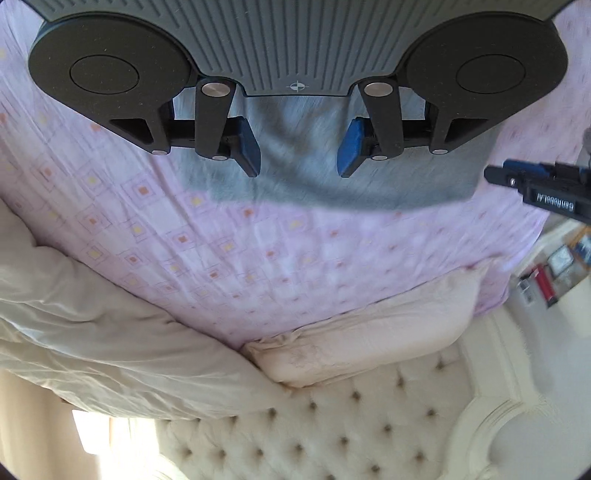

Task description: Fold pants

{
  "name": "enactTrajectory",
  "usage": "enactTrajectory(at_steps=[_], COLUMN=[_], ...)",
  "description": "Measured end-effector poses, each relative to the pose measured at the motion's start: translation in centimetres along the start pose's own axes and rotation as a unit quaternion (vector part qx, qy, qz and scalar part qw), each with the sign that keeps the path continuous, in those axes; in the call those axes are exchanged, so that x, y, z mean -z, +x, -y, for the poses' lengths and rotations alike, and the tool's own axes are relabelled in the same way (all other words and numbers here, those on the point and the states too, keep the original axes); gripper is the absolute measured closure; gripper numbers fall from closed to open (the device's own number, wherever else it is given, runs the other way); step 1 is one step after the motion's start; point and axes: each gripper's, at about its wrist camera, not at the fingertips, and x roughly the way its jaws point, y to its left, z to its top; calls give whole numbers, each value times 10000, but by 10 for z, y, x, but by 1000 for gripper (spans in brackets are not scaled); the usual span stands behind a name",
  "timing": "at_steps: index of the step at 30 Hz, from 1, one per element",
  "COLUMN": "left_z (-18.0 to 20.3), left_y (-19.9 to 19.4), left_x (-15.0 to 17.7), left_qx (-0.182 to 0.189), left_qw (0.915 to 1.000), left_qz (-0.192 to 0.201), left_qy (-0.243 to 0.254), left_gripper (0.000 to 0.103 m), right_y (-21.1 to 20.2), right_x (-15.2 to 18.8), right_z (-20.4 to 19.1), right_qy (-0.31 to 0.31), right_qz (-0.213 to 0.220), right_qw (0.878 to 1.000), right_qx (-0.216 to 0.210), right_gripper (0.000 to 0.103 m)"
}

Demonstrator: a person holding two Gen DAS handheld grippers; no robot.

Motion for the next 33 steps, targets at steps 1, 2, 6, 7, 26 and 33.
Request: enactTrajectory(at_steps=[1, 2, 6, 7, 26, 33], left_z=[-1, -2, 5, 7, -7, -17], left_y=[-7, -13, -27, -27, -24, 12], left_x=[6, 13, 42, 48, 60, 66], left_qx=[-6, -61, -299, -337, 94, 171], left_qw=[10000, 10000, 9990, 9986, 9967, 9968], left_qz=[-2, 3, -16, -64, 48, -72], left_qy=[-17, -8, 337, 411, 800, 773], left_gripper=[54, 54, 54, 54, 43, 31], right_y=[-4, -3, -2, -5, 9, 28], right_x=[6, 12, 35, 37, 21, 31], right_z=[-4, -8, -20, -24, 73, 96], right_qy=[-149, -287, -516, -619, 1039, 1642], right_qz=[-88, -200, -605, -553, -379, -412], right_qw=[9998, 9993, 9965, 9961, 9937, 9844], right_qx=[53, 135, 248, 292, 199, -470], right_gripper=[59, 59, 58, 59, 40, 32])
